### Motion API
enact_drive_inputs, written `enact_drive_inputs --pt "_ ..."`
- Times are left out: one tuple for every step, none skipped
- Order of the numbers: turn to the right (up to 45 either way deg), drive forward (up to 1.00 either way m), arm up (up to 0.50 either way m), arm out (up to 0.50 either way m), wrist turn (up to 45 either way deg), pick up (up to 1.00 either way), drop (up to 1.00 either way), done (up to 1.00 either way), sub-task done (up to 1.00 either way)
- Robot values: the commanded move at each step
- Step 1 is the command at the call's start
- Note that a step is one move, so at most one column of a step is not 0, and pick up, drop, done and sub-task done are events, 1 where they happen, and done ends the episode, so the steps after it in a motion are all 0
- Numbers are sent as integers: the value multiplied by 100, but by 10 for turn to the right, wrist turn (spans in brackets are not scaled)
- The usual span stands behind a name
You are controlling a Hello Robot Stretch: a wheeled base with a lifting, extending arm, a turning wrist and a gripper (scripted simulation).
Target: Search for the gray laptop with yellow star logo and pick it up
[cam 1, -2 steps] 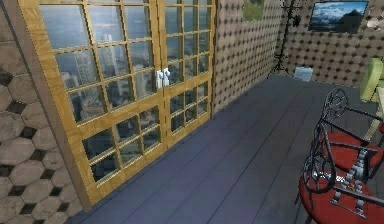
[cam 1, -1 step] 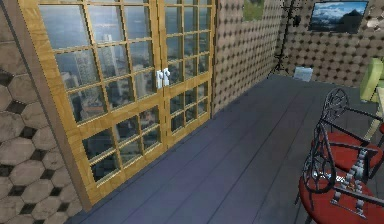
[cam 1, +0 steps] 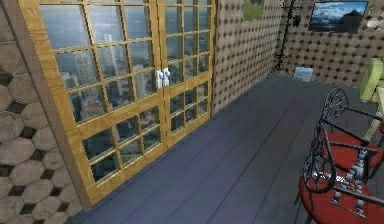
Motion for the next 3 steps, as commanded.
enact_drive_inputs --pt "0 0 -30 0 0 0 0 0 0" --pt "0 0 0 0 0 100 0 0 0" --pt "0 0 10 0 0 0 0 0 0"
